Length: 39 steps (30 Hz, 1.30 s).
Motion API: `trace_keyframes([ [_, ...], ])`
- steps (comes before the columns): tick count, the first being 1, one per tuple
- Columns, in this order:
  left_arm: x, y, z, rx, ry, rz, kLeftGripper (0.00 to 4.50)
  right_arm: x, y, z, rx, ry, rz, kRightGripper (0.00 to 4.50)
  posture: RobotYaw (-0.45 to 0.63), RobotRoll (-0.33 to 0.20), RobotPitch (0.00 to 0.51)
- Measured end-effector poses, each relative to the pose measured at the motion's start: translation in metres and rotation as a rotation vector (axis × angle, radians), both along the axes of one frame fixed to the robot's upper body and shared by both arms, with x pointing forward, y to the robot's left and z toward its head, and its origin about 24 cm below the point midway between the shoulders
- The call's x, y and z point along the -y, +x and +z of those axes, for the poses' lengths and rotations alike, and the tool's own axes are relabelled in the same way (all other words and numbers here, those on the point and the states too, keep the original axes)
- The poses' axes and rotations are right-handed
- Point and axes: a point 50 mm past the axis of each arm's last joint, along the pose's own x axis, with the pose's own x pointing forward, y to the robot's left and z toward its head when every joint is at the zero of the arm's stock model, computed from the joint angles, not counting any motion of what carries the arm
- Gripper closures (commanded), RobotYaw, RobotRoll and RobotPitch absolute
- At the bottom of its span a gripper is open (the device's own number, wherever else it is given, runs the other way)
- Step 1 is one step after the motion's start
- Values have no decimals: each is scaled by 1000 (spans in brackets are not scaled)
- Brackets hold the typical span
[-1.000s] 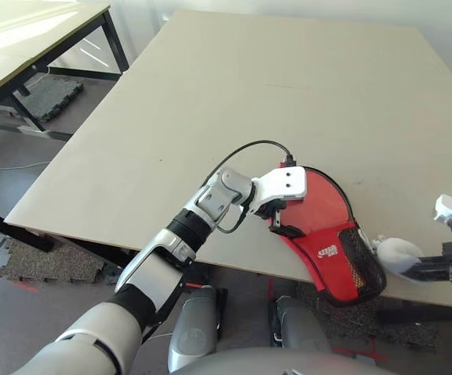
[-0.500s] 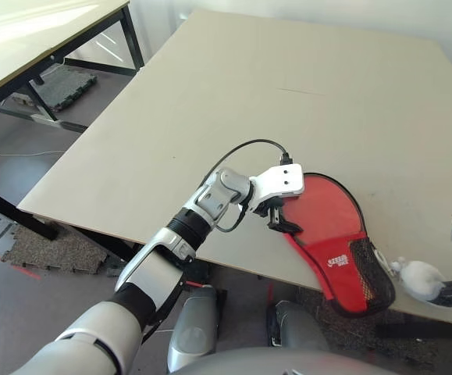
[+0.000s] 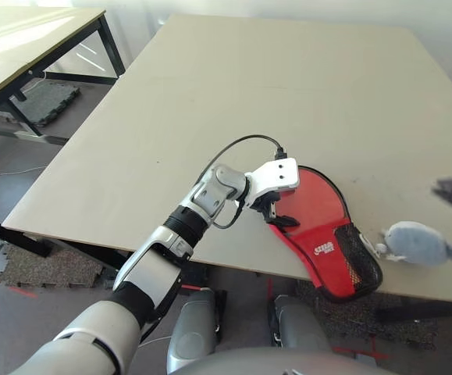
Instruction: Store the ping-pong paddle in its case and zip it.
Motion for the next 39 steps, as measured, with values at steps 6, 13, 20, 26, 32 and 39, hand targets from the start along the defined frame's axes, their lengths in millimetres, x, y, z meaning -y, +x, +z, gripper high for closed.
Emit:
trace_keyframes([
  [6,-18,10,24,-9,-163,162,0,-19,32,-21,118,-44,-138,49,54,0,89],
  [13,-74,38,57,66,-395,572,0,-20,64,-36,234,-89,-393,49,75,0,83],
  [20,-161,53,55,256,-589,1140,0,-4,78,-45,340,-196,-760,49,89,0,79],
  [26,-205,47,22,300,-579,1449,0,9,72,-51,404,-329,-1046,49,89,0,78],
  [32,-218,43,6,366,-571,1549,0,7,71,-65,363,-314,-1173,49,53,0,85],
  [39,-227,41,-5,409,-554,1608,0,5,69,-81,292,-258,-1254,49,11,0,82],
])
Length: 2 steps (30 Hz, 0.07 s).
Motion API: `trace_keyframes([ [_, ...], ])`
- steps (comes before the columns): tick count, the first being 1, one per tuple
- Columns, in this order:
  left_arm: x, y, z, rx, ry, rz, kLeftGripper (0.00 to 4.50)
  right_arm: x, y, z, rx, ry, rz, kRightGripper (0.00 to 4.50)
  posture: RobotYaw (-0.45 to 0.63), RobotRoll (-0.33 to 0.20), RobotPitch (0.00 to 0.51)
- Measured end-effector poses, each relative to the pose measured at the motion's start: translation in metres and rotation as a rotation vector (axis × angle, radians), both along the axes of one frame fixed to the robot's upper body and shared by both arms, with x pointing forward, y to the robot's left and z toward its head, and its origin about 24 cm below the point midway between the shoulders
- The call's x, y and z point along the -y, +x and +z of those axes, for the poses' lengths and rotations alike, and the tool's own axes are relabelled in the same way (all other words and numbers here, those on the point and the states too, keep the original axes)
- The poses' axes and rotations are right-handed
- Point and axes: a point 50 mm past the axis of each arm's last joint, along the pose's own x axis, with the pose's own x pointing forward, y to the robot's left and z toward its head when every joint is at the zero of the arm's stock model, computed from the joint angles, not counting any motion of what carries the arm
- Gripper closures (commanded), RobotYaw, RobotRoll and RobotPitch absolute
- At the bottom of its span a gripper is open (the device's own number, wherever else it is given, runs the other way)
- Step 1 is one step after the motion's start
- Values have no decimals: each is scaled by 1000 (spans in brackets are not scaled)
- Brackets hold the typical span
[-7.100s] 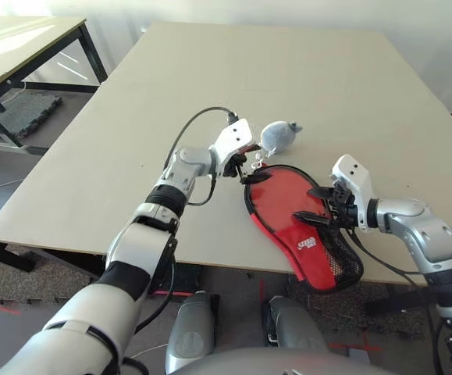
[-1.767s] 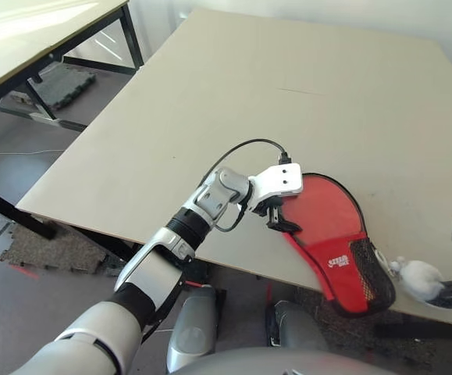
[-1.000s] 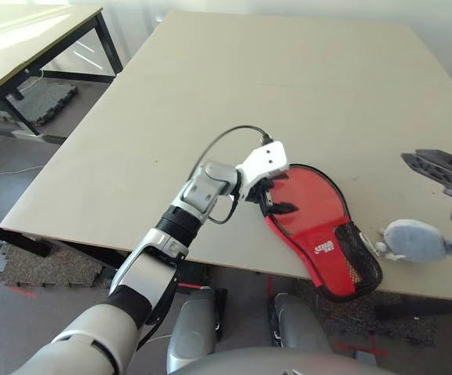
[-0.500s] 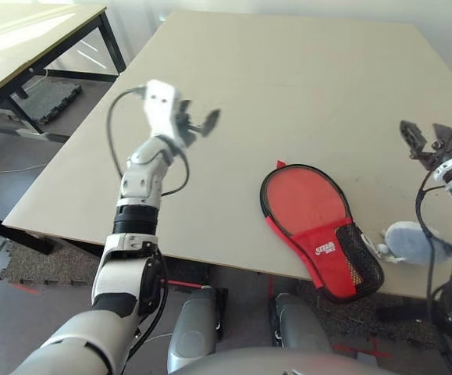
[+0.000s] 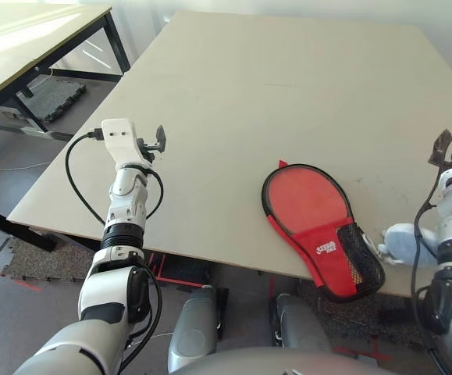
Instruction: Store the ping-pong paddle in its case and zip it.
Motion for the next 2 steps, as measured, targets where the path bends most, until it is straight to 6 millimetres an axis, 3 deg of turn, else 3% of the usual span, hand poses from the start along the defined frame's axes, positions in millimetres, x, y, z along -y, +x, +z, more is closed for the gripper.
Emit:
trace_keyframes([
  [2,0,4,5,22,7,14,0,-5,1,-5,-10,6,11,49,5,0,82],
])
